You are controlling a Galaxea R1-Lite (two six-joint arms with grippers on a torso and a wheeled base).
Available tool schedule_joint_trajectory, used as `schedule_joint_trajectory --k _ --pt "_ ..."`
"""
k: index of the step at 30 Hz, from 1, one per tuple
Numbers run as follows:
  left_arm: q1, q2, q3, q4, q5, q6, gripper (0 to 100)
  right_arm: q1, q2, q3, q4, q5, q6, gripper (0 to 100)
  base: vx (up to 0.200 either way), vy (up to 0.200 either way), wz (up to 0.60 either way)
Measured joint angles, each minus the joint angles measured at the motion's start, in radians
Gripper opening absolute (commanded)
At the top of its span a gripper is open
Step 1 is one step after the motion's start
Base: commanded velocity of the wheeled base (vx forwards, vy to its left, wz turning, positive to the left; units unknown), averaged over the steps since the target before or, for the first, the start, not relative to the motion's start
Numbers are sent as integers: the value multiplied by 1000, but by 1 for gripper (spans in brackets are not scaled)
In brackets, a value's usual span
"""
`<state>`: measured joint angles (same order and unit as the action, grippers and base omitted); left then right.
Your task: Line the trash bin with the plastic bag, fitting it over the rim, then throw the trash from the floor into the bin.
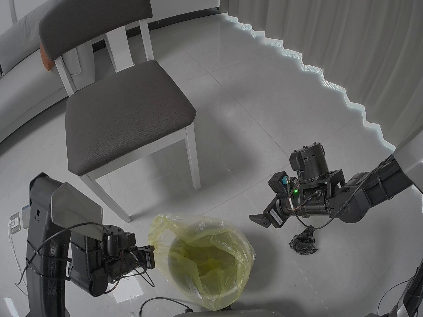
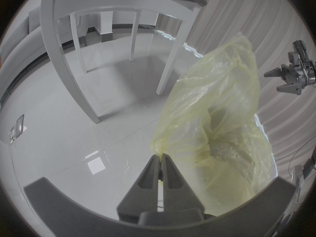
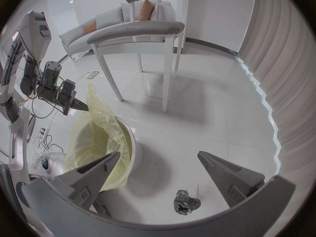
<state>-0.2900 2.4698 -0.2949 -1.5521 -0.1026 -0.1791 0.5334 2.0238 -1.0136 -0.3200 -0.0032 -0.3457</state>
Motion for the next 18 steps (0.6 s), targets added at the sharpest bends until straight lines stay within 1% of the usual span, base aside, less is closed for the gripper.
schedule_joint_trajectory --k 7,9,15,16,18 --pt "-1 68 -71 1 -4 0 0 -4 1 -6 0 0 0 100 0 0 0" --pt "-2 78 -90 19 -9 0 0 -4 7 -8 0 -1 0 100 0 0 0" --pt "2 89 -93 15 -16 -1 0 -1 18 -12 -1 -3 0 100 0 0 0" --pt "4 88 -86 8 -21 -2 100 -1 19 -12 -1 -3 0 100 0 0 0" --pt "6 83 -59 1 -42 -4 100 0 19 -13 -2 -3 0 100 0 0 0"
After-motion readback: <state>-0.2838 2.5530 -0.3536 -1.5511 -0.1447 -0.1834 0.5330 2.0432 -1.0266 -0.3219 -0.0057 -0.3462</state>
